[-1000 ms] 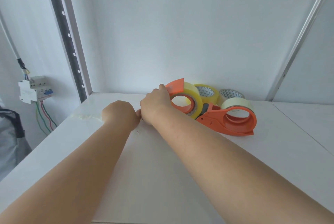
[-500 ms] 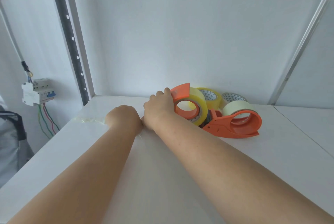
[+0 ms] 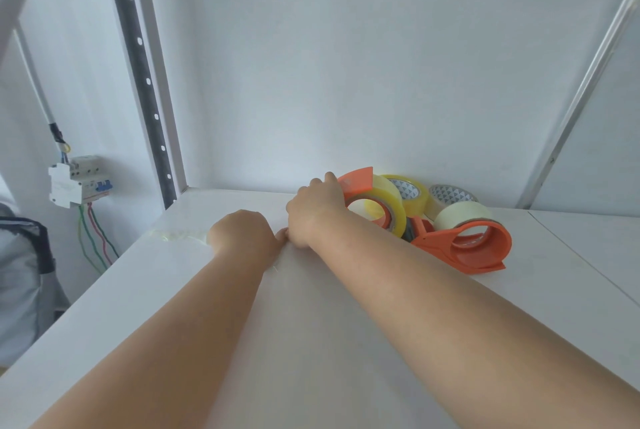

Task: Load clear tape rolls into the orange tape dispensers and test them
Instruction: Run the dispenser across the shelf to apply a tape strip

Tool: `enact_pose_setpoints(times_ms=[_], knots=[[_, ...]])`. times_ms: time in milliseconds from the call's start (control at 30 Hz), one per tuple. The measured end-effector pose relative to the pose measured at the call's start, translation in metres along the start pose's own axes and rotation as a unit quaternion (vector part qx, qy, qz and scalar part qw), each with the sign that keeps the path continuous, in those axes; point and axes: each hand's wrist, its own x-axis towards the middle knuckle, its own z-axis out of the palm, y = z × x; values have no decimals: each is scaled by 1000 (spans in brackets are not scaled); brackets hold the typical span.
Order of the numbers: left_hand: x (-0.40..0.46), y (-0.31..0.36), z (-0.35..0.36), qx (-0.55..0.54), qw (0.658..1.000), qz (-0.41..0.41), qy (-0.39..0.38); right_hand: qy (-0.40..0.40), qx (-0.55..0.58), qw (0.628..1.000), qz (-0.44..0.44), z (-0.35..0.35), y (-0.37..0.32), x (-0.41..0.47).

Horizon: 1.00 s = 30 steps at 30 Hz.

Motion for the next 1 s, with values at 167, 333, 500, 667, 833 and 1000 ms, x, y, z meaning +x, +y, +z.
enact_pose_setpoints(times_ms=[167,333,500,667,833,1000], knots=[[4,-1,4,2,1000,9,9,-53,22,996,-71,-10,22,10],[5,-2,5,0,1000,11,17,-122,67,987,-78,-14,38,10],[5,-2,4,4,1000,14,23,-140,124,980,-68,-17,42,11],[3,-2,4,8,1000,11,23,-153,132,978,-53,-15,39,17],[2,-2,2,10,1000,9,15,-191,155,968,-53,-15,45,21],[2,-3,1,9,1000,10,13,-190,185,963,-45,-13,56,15]])
